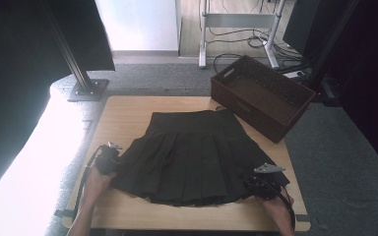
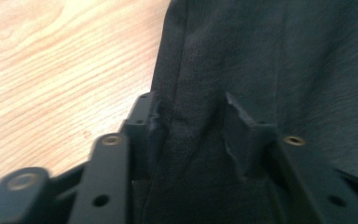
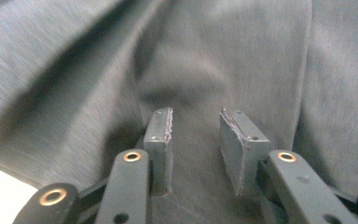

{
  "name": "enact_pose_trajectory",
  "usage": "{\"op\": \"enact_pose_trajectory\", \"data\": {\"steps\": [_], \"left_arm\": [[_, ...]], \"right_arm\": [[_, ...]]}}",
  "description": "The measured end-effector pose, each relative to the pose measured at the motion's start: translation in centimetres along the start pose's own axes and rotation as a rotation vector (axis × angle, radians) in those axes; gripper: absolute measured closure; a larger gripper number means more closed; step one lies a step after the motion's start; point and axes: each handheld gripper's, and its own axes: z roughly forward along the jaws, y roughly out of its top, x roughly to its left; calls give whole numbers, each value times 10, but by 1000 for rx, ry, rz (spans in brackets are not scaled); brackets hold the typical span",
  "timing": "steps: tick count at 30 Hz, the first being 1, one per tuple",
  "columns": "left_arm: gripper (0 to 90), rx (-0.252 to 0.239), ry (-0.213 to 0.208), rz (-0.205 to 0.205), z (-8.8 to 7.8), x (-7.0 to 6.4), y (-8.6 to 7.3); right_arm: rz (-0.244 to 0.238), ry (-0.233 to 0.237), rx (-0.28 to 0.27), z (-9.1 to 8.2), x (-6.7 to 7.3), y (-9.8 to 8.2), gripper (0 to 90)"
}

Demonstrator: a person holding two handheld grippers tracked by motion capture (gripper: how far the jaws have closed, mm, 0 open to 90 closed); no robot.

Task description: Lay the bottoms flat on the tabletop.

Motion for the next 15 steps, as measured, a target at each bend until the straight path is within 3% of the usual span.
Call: {"op": "enact_pose_trajectory", "data": {"steps": [4, 6, 8, 9, 11, 12, 13, 15], "left_arm": [[744, 1, -72, -5, -10, -3, -17], [791, 18, -141, -1, -15, -12, -22], [784, 38, -259, 53, -19, -26, -25], [750, 39, -272, 79, -22, -32, -26], [646, -21, -178, 58, -32, -31, -23], [620, -52, -152, 45, -35, -28, -21], [600, -65, -153, 36, -34, -25, -19], [578, -36, -164, 44, -23, -23, -14]], "right_arm": [[3, -6, 0, 4, -1, -1, 688], [-1, -8, -4, 5, 1, -1, 689], [-7, -4, -2, 7, 3, 1, 688], [-12, -4, 1, 7, 5, 2, 688], [-24, -1, 10, 6, 6, 2, 685], [-24, -2, 12, 5, 6, 3, 672], [-25, -5, 10, 4, 7, 3, 664], [-24, -6, 0, 0, 8, 2, 663]]}}
